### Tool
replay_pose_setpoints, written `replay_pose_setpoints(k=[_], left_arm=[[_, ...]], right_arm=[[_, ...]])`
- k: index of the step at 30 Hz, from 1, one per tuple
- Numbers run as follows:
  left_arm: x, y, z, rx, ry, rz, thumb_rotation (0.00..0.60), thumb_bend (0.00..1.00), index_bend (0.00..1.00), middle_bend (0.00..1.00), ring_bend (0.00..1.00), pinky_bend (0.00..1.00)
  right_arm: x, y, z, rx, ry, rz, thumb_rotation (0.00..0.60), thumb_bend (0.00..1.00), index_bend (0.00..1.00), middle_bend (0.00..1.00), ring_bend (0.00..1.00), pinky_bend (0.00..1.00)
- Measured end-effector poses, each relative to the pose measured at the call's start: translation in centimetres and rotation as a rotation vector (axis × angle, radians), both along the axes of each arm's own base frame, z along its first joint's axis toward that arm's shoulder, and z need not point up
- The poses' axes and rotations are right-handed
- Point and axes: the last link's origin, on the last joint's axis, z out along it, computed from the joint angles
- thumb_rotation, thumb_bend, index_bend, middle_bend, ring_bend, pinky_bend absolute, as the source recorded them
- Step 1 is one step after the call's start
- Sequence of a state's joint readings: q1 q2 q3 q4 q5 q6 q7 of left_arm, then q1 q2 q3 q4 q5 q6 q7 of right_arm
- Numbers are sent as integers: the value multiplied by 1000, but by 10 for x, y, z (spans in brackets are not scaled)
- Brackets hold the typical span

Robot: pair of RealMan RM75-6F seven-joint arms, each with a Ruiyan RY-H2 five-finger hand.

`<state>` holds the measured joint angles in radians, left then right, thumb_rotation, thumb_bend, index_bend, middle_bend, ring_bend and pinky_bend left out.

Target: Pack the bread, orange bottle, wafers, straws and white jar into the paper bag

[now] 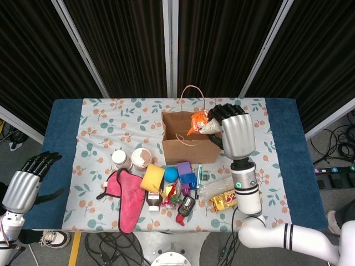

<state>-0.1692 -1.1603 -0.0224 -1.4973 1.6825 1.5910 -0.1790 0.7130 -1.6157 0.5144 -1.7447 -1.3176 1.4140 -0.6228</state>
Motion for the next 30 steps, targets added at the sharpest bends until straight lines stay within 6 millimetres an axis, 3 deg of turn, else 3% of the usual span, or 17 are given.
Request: replay_pose_setpoints(k=[4,8,10,13,17,23,30], left_arm=[[-3,2,0,2,-5,9,600,98,227,288,171,216],[-5,5,0,1,-9,14,600,98,227,288,171,216],[-6,5,0,0,-11,16,600,99,227,288,171,216],[-7,5,0,-1,-10,18,600,99,227,288,171,216],[-9,5,0,4,-18,22,600,99,228,288,171,216],[-7,3,1,4,-18,16,600,99,228,288,171,216],[-3,2,0,5,-22,6,600,98,228,288,171,216]], right_arm=[[4,-8,-17,24,11,-14,600,299,688,545,480,517],[4,-10,-26,62,19,-25,600,106,548,470,356,383],[4,-11,-28,89,20,-34,600,55,460,434,288,309],[2,-13,-29,116,28,-40,600,20,357,373,215,232],[3,-13,-27,121,22,-36,600,17,336,361,202,215],[4,-7,-13,82,-15,-11,600,52,336,363,202,214],[-4,11,26,0,-76,34,600,84,336,367,211,216]])
